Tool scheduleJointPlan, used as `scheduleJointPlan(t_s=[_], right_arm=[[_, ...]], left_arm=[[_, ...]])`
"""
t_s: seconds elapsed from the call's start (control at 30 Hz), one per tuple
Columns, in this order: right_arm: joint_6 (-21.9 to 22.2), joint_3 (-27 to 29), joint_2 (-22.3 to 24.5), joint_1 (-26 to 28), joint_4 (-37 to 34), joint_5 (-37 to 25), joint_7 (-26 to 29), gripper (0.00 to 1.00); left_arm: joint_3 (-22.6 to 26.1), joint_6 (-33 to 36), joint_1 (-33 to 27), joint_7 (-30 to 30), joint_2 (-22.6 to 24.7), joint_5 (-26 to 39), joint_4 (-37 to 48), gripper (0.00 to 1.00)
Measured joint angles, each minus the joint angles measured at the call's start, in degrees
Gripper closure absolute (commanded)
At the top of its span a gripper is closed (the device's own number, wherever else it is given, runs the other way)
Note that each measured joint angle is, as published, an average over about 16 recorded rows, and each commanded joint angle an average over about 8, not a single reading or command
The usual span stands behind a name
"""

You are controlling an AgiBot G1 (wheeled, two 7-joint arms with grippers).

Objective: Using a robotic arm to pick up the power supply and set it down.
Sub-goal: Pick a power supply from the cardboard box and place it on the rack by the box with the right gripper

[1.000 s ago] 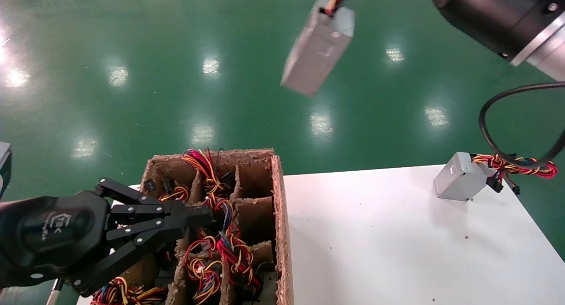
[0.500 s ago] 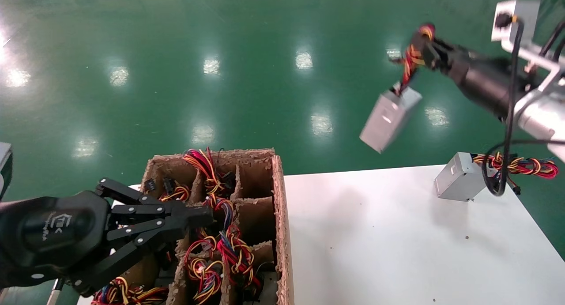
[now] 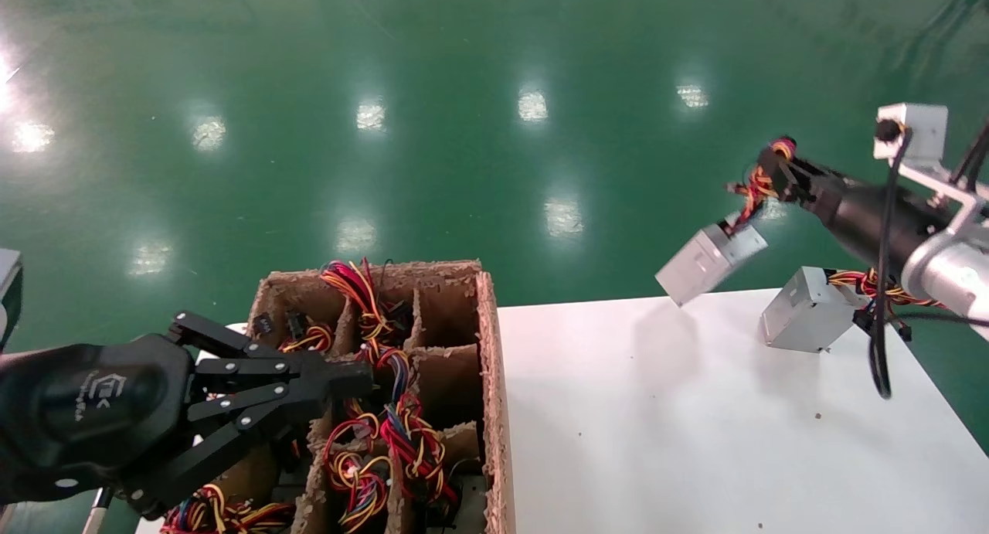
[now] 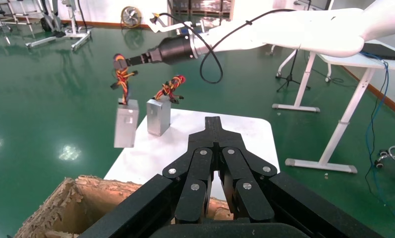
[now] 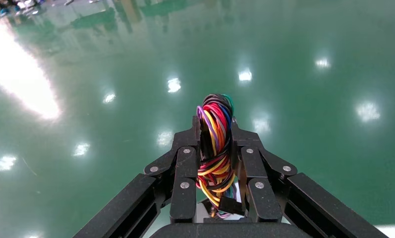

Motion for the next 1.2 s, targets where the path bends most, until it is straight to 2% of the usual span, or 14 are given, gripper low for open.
scheduleJointPlan(t_s=[0.27, 0.7, 1.2], right_arm=[[0.66, -0.39, 4.00, -3.31, 1.70, -3.52, 9.28, 1.00], [0.08, -0.11, 10.18, -8.27, 8.30, -11.07, 22.64, 1.00], [-1.62, 1.88, 10.68, -11.24, 12.06, -23.29, 35.21, 1.00]], left_arm=[[0.00, 0.00, 0.00, 0.00, 0.00, 0.00, 0.00, 1.00], [0.00, 0.00, 0.00, 0.00, 0.00, 0.00, 0.00, 1.00], [0.00, 0.00, 0.00, 0.00, 0.00, 0.00, 0.00, 1.00]])
